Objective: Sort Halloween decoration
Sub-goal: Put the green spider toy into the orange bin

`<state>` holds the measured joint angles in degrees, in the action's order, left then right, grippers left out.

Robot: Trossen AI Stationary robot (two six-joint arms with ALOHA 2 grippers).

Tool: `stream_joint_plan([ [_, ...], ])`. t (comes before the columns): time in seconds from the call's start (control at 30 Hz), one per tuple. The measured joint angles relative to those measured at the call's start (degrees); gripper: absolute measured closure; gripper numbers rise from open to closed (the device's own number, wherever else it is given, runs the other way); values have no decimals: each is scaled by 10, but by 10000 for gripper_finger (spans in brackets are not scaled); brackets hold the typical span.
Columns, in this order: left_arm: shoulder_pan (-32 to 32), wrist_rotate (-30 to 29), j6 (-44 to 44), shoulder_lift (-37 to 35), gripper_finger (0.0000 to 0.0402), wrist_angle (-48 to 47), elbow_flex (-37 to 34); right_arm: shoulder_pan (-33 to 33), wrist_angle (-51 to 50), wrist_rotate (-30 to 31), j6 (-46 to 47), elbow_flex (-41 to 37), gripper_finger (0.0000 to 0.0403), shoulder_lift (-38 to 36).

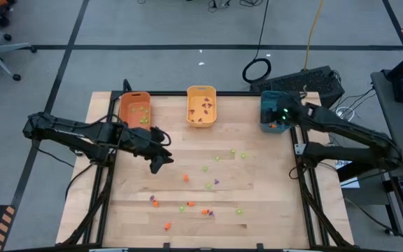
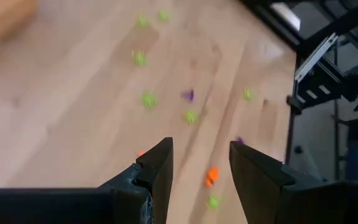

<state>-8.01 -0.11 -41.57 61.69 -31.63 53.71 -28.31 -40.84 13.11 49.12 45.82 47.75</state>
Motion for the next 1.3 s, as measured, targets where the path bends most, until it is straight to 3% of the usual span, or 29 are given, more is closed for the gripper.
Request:
stream_joint_plan([
  [0.1,0,23,-33,0,245,-9,0,54,24,-11,11,0,219,-48],
  [0.27,0,53,-14,0,245,-9,0,156,153,-29,-3,1,221,-82],
  [0.43,0,88,-15,0,245,-8,0,235,284,-28,-21,1,222,-50],
  [0.57,-10,94,-45,0,245,-5,0,285,331,-42,-20,4,222,1],
  [0.77,-29,79,-88,0,245,24,3,368,197,-59,-10,89,222,92],
  [1.03,-77,-20,-60,0,245,27,24,469,-53,-58,15,242,222,221],
  [1.3,-124,-74,-62,0,245,27,24,597,-92,-59,155,268,222,330],
])
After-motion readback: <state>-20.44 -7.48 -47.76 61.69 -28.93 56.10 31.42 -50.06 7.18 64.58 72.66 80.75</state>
